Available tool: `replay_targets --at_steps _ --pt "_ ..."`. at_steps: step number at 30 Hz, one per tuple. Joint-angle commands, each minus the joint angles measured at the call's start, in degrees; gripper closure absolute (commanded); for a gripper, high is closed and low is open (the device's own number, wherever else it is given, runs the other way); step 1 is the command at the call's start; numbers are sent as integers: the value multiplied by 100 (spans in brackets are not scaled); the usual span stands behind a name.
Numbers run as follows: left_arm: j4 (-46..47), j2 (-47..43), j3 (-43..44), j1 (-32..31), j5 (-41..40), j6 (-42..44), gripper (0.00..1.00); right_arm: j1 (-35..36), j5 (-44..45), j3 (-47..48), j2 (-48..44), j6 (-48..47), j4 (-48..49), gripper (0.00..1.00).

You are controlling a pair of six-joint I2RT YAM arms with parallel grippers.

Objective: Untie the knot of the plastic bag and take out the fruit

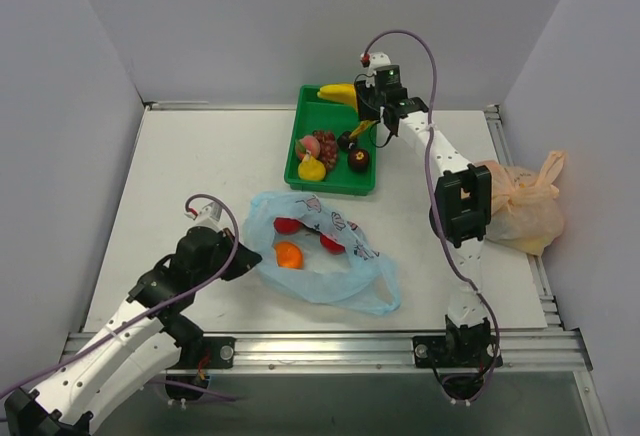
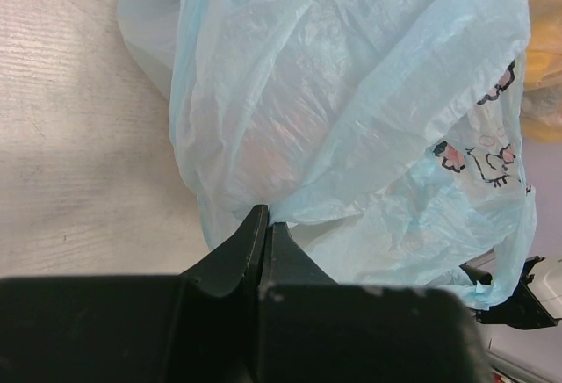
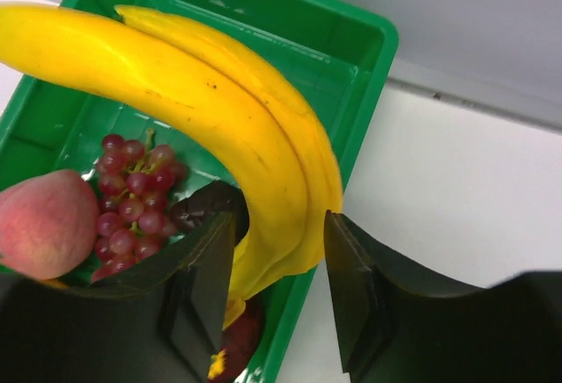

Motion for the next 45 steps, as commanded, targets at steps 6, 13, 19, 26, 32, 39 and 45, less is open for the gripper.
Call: replay_targets --at_steps 6,13,19,26,32,39,45 --pt "387 140 87 38 130 74 100 -35 180 253 -225 -26 291 27" --pt "353 78 -1 55 68 -23 100 324 -670 -1566 -2087 237 11 27" --pt "72 298 78 64 33 -129 100 1491 -970 -3306 -3854 518 -429 28" --pt "-201 307 201 73 16 -6 100 3029 -971 -4669 -4866 1256 -412 31" --pt "-482 430 341 73 77 153 100 3550 -980 -5294 -4463 1995 194 32" --pt "-535 588 421 64 358 232 100 3638 -998 -5426 -3549 2470 949 15" --pt "-526 562 412 64 411 232 100 3647 -1103 -5137 -2846 2418 1091 7"
